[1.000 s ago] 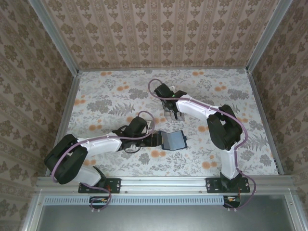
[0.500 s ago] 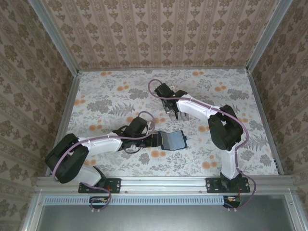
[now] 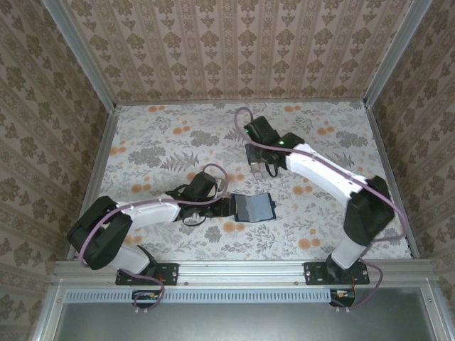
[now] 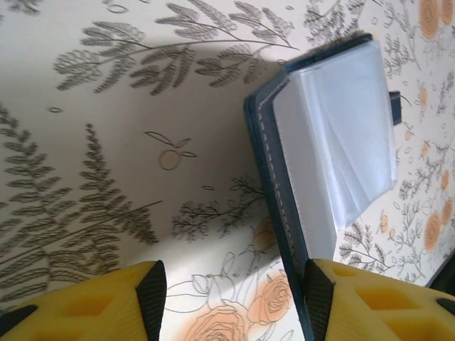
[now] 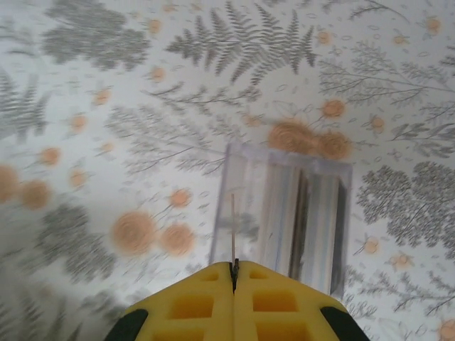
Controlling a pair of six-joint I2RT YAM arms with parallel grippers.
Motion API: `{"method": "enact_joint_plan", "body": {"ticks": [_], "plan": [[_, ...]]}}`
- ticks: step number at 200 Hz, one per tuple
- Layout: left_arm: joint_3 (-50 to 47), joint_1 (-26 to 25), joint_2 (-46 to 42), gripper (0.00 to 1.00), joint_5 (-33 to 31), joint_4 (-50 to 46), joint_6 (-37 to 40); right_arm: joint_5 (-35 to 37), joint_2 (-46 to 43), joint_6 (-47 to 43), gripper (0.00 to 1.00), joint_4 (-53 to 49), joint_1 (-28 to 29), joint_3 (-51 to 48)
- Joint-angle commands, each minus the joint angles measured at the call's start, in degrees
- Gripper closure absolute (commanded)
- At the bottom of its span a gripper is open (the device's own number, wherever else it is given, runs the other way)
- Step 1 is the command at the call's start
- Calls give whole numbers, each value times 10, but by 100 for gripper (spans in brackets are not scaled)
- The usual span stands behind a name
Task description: Put the credit cards into the card holder
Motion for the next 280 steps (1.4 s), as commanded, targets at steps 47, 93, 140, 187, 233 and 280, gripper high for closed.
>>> {"method": "enact_joint_plan", "body": {"ticks": [47,93,140,187,233,280], "plan": [[-3,20,1,53,15,-19,31,-311,-195,41,100,142,-27,-264],[21,28,20,55,14,-51,47,-379,-212,105,100,246,-50,-406],[19,40,23,53,17,-56,54,-484,-139,138,100,374,-89,-469],[7,41,42,72,29,-18,37,-519,-68,161,100,451,-100,-483],[6,39,52,84,31,-8,35,-519,-44,175,100,483,-105,-500],[8,38,66,89,29,-15,41,-518,-26,209,97,546,-113,-522]]}}
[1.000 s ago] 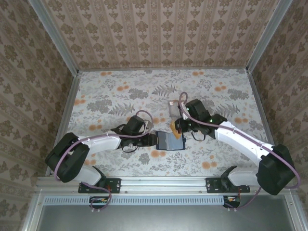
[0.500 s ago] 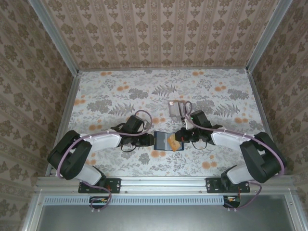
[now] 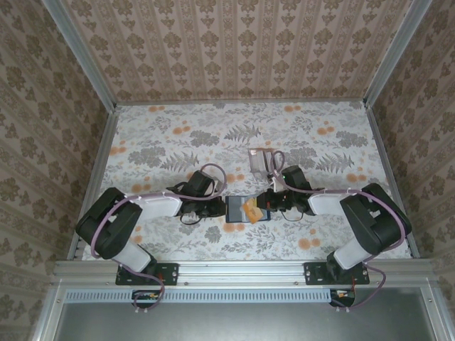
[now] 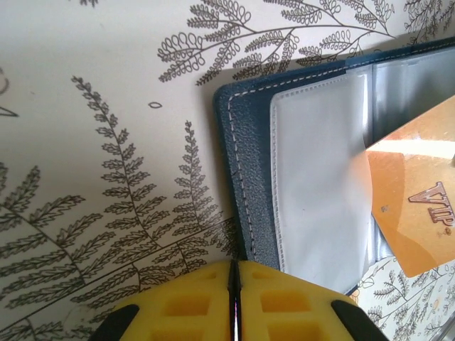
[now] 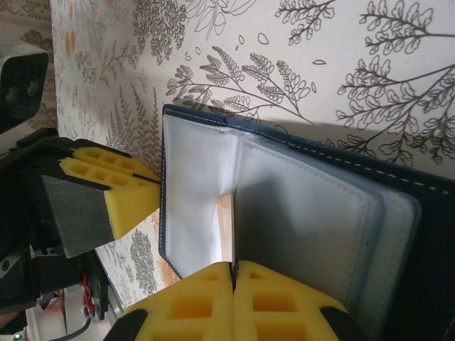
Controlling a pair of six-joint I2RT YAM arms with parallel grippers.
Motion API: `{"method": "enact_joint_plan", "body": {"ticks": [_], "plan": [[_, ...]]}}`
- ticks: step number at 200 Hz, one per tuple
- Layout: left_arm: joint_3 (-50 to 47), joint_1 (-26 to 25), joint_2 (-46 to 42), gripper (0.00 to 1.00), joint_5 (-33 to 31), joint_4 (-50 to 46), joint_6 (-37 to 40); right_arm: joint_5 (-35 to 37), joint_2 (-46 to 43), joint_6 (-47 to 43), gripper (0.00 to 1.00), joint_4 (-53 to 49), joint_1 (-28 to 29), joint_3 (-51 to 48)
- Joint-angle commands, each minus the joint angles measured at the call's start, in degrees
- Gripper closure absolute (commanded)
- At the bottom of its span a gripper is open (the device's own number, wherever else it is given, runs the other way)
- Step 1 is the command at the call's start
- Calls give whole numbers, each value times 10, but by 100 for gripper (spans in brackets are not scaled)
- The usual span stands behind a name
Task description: Put the credit cards into the card holder
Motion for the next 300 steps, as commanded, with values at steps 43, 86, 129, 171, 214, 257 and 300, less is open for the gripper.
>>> {"method": "enact_joint_plan", "body": {"ticks": [43,86,129,171,214,257,300], "plan": [[-6,-10,14,96,-6,11,5,46,9,51,93,83,-5,-43],[-3,-18,26,100,-5,14,5,52,14,98,92,144,-5,-57],[4,-19,41,100,-2,16,6,35,44,123,92,211,-5,-61],[3,-18,42,100,-4,7,12,15,78,140,91,265,-5,-63],[-9,-9,43,100,2,17,13,19,88,140,87,264,-5,-56],[2,-8,43,100,-9,-3,27,26,98,157,86,280,-5,-46],[4,-7,50,100,-10,-8,30,9,121,152,86,281,-6,-31]]}}
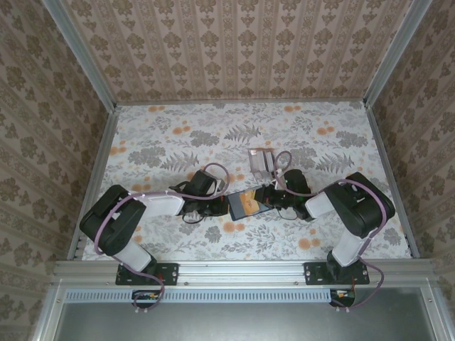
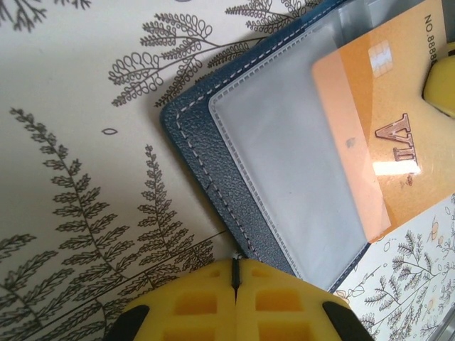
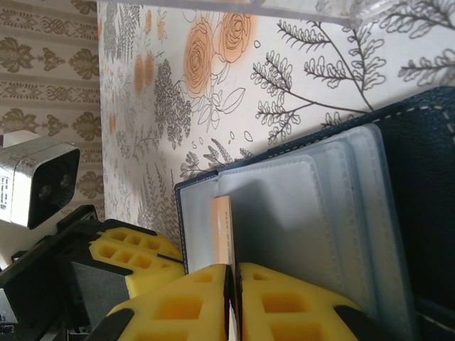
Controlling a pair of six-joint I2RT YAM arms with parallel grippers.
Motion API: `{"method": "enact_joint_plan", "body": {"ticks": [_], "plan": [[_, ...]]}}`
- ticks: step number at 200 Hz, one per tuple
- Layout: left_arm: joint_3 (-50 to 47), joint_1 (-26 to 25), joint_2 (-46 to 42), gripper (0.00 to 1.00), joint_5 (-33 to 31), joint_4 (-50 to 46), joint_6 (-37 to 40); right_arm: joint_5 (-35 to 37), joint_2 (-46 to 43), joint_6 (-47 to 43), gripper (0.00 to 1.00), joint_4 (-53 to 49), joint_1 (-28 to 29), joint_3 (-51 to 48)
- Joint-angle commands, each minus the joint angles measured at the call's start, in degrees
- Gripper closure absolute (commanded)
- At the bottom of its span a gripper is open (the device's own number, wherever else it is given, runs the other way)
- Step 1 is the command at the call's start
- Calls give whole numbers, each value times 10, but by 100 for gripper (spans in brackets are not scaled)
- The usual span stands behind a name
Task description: Put the credit cards into the card holder
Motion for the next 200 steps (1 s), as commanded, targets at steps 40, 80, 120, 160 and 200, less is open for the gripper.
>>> {"method": "enact_joint_plan", "body": {"ticks": [40,80,120,160,200], "plan": [[-2,0,29,100,-23,-36,22,-22,44,6,85,14,0,20],[5,1,33,100,-22,-36,21,-20,38,10,83,12,12,21],[13,-1,33,100,-24,-38,21,-2,12,-24,78,-41,21,19],[15,1,33,100,-23,-45,26,60,-66,-143,69,-243,15,48],[14,-1,37,100,-17,-36,23,82,-104,-206,69,-344,14,77]]}}
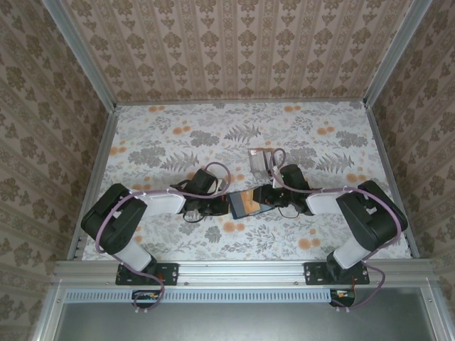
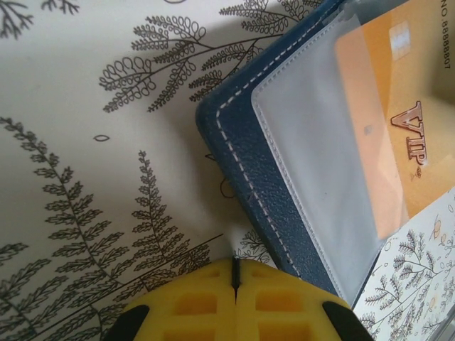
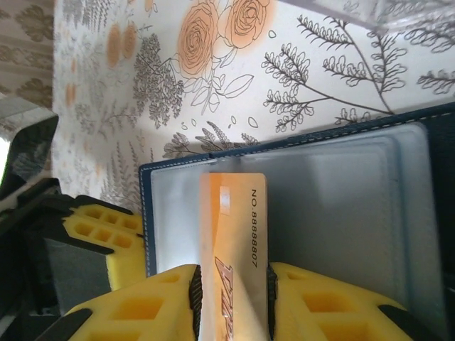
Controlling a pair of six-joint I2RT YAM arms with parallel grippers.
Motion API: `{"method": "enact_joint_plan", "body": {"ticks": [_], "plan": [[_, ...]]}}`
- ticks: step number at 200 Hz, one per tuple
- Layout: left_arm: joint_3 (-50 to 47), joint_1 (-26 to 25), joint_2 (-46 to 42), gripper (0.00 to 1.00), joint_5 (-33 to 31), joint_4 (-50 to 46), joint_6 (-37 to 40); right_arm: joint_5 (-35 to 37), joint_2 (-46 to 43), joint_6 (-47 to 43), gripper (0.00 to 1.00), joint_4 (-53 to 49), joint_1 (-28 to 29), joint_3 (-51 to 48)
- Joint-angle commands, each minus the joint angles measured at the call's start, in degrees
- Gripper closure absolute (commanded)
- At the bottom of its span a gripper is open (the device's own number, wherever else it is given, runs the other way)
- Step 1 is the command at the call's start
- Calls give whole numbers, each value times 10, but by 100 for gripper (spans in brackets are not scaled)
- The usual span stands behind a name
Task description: Put the credit cards into the card holder
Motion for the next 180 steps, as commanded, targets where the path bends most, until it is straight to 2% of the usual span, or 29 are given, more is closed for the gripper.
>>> {"method": "enact_joint_plan", "body": {"ticks": [1,16,44,81,149,180], "plan": [[-1,0,30,100,-18,-16,14,32,-16,-67,69,-107,-2,21],[1,-2,37,100,-16,-18,14,29,-8,-64,73,-104,-2,23],[-4,-5,42,100,-13,4,7,9,14,-57,88,-90,3,27],[-2,-6,42,100,-15,-5,12,-5,26,-41,94,-75,15,31],[10,-6,49,100,-14,-7,20,-4,53,-27,94,-76,51,57],[7,-5,50,100,-15,-2,20,6,49,-47,91,-104,52,62]]}}
